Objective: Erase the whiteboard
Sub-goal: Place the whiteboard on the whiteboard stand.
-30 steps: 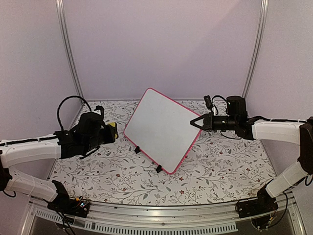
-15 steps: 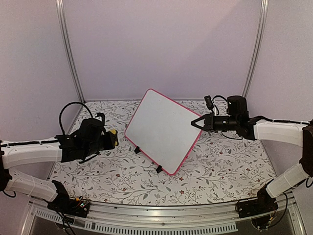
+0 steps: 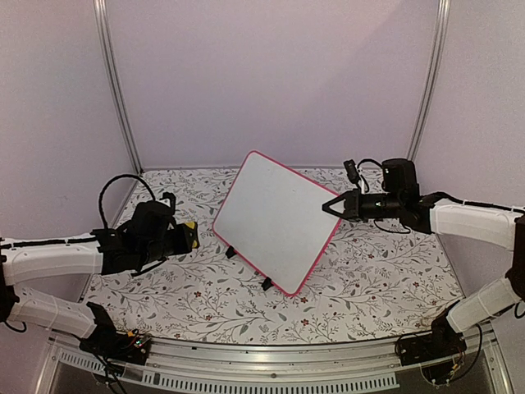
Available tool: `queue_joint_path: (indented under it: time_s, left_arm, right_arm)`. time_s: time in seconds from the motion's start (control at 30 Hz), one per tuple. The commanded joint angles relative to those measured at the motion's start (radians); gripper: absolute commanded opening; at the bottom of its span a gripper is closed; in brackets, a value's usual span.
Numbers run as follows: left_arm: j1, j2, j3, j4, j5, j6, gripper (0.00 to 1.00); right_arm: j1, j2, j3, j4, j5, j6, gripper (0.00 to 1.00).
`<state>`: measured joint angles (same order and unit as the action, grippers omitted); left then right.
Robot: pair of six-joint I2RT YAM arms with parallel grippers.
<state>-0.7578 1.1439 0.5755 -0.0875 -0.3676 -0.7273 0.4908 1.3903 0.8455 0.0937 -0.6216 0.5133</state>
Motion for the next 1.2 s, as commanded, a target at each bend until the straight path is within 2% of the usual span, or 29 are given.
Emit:
queue_joint_path:
  time_s: [0.0, 0.5, 0.7, 1.17]
  left_arm:
    - [0.012, -0.023, -0.014, 0.026, 0.009, -0.005, 0.0]
    - [0.012, -0.009, -0.011, 0.031, 0.011, -0.007, 0.0]
    - [0.012, -0.007, -0.008, 0.028, 0.01, -0.007, 0.0]
    - [0.012, -0.007, -0.015, 0.025, 0.003, -0.011, 0.0]
  right_arm:
    - [0.006, -0.064, 0.062, 0.082, -0.024, -0.012, 0.0]
    - [0.006, -0.043, 0.048, 0.073, -0.049, -0.003, 0.0]
    - [0.006, -0.047, 0.046, 0.072, -0.044, -0.008, 0.11]
    - [0.006, -0.06, 0.011, 0.058, -0.011, -0.022, 0.24]
